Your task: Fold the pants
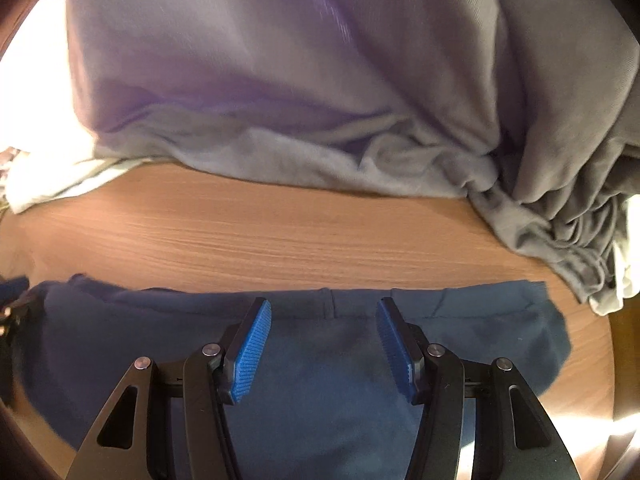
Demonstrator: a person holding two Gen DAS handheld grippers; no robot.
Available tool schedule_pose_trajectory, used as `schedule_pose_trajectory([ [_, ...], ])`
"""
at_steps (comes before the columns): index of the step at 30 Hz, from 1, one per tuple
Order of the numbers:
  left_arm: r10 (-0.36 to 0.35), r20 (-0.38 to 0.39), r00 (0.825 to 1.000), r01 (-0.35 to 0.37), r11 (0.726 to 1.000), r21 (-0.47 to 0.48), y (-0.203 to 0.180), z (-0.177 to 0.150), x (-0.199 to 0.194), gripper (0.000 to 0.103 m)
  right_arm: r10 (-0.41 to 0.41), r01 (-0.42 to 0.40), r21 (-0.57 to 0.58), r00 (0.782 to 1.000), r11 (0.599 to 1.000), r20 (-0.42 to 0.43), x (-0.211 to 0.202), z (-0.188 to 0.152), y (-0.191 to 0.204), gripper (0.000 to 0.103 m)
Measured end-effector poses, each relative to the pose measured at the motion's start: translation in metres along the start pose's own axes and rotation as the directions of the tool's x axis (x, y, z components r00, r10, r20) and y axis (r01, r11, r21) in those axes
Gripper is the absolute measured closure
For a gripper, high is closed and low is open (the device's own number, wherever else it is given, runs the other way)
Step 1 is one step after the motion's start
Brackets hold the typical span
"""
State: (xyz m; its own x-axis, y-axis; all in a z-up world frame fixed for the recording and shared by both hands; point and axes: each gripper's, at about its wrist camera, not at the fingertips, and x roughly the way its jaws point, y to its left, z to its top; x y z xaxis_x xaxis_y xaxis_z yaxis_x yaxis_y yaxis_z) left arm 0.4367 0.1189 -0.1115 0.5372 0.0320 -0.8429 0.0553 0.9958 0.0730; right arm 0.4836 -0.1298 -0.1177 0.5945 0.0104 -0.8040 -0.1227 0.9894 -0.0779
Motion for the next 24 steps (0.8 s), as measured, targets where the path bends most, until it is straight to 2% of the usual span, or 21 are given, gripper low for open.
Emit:
schedule_pose_trajectory([
  [1,0.03,0.049,0.998,-0.03,1.0,0.003,0.0,-0.001,-0.015,0.038,0.005,-0.005,-0.006,1.0,1.0,0.012,-0.008,-0.001,0.0,0.047],
  [4,0.04,0.117,0.992,-0.042,0.999,0.018,-0.003,-0.01,-0.045,0.035,0.023,-0.022,-0.02,0.998,1.0,0.066,-0.038,-0.011,-0.001,0.043],
  [6,0.014,0.122,0.992,-0.018,0.999,0.031,-0.007,-0.019,-0.056,0.035,0.045,-0.043,-0.019,0.994,0.999,0.097,-0.056,-0.02,-0.005,0.038],
  [10,0.0,0.125,0.992,-0.006,0.999,0.047,-0.02,-0.043,-0.069,0.036,0.098,-0.095,-0.029,0.985,0.995,0.14,-0.087,-0.043,-0.012,0.038],
  [13,-0.028,0.122,0.992,0.022,0.999,0.046,-0.029,-0.058,-0.073,0.036,0.109,-0.1,-0.063,0.982,0.993,0.155,-0.101,-0.06,-0.012,0.038],
  [19,-0.046,0.15,0.988,0.031,0.995,0.098,-0.054,-0.082,-0.072,0.037,0.142,-0.12,-0.161,0.981,0.98,0.134,-0.106,-0.098,-0.016,0.038],
  [24,-0.009,0.095,0.995,-0.004,0.991,0.133,-0.062,-0.085,-0.047,0.044,0.216,-0.196,-0.214,0.974,0.957,0.074,-0.091,-0.12,-0.018,0.038],
])
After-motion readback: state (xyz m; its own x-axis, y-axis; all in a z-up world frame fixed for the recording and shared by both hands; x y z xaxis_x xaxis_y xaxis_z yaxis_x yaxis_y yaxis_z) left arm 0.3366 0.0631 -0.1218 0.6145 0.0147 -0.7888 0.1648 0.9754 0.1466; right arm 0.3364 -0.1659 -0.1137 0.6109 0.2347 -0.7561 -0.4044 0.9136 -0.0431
